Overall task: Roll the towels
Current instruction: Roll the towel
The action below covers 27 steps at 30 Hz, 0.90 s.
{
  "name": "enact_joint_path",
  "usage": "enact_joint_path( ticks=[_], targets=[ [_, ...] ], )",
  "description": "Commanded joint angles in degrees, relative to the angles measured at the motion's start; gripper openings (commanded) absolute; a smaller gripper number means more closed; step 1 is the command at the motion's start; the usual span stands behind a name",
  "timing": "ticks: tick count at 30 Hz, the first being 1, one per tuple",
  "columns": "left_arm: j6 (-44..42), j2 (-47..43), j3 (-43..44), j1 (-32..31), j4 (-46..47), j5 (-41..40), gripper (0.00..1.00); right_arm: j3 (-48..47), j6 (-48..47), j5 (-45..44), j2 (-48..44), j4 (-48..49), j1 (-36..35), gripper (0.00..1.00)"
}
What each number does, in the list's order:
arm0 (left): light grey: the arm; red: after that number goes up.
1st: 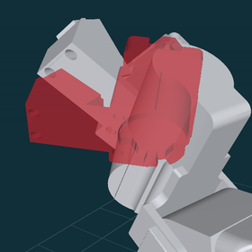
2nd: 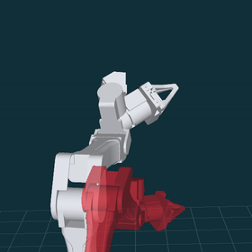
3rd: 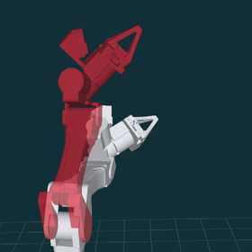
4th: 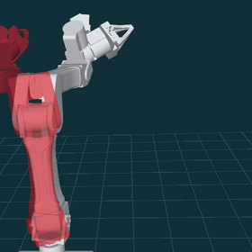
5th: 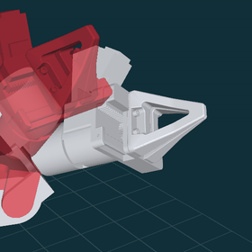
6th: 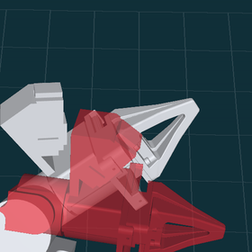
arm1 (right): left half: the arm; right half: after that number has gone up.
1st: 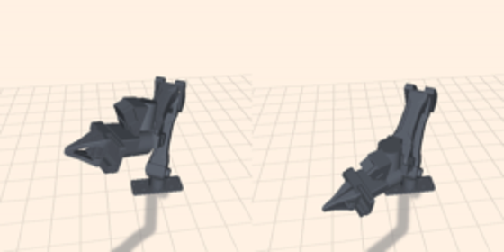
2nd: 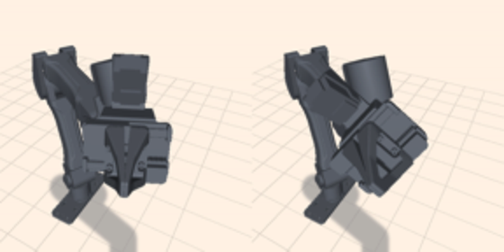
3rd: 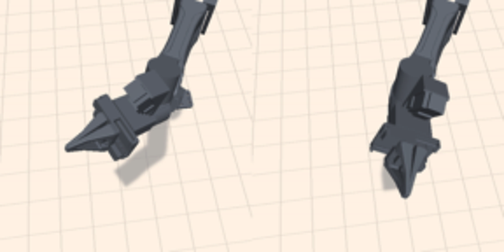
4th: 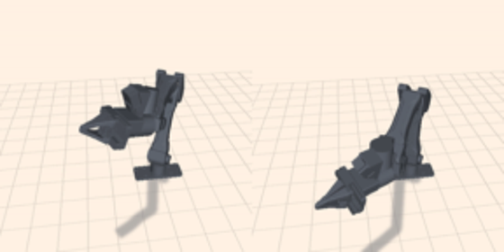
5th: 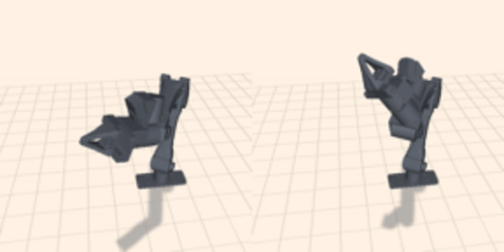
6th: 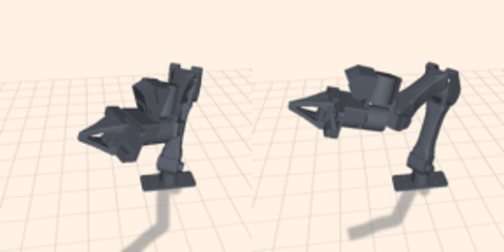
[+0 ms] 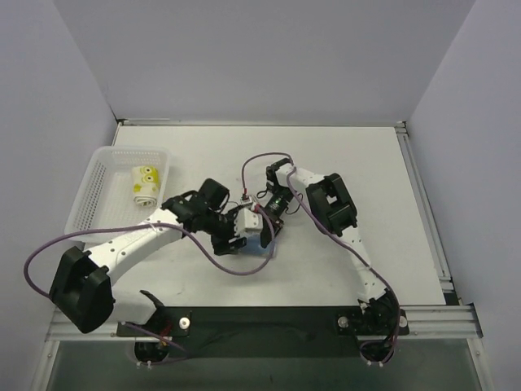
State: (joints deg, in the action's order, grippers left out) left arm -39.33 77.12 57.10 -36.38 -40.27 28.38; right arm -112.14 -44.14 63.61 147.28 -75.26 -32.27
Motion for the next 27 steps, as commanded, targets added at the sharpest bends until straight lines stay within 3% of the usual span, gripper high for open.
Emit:
enact_joint_path(
  ticks=[1, 7, 16, 17, 19, 21, 22, 24, 27],
  targets=[
    [-4.3, -0.7, -2.5, -6.2, 10.8, -8.4, 0.71, -1.9, -4.2, 0.5, 2.5, -12.1, -0.2, 0.08],
    [-6.1, 5.2, -3.4, -11.8, 18.1, -13.5, 0.71, -3.8, -2.7, -0.1, 3.8, -12.1, -0.4, 0.08],
    [-9.2, 14.4, -7.7, -12.4, 21.5, -16.5, 0.67, -3.6, -2.8, -0.2, 3.3, -12.0, -1.1, 0.08],
    [-9.1, 15.2, -7.9, -12.4, 21.3, -17.1, 0.64, -3.7, -2.6, -0.2, 3.0, -12.0, -1.1, 0.08],
    [-8.0, 17.2, -7.4, -12.3, 18.6, -17.1, 0.42, -3.8, -2.0, -0.1, 2.4, -11.8, -1.4, 0.14],
    [-5.9, 17.2, -7.4, -12.3, 14.5, -16.1, 0.29, -4.1, -1.1, 0.1, 1.2, -11.7, -1.3, 0.3],
    [-5.2, 16.8, -7.4, -12.3, 13.1, -14.5, 0.22, -4.1, 0.1, 0.1, 0.6, -11.5, -0.9, 0.34],
    [-3.0, 15.4, -8.1, -12.2, 8.5, -12.5, 0.18, -4.1, 2.6, -0.5, -2.1, -9.4, 0.0, 0.4],
    [0.1, 14.5, -8.9, -11.7, 3.6, -8.4, 0.15, -3.4, 9.4, -2.8, -7.3, -4.0, 2.9, 0.41]
  ],
)
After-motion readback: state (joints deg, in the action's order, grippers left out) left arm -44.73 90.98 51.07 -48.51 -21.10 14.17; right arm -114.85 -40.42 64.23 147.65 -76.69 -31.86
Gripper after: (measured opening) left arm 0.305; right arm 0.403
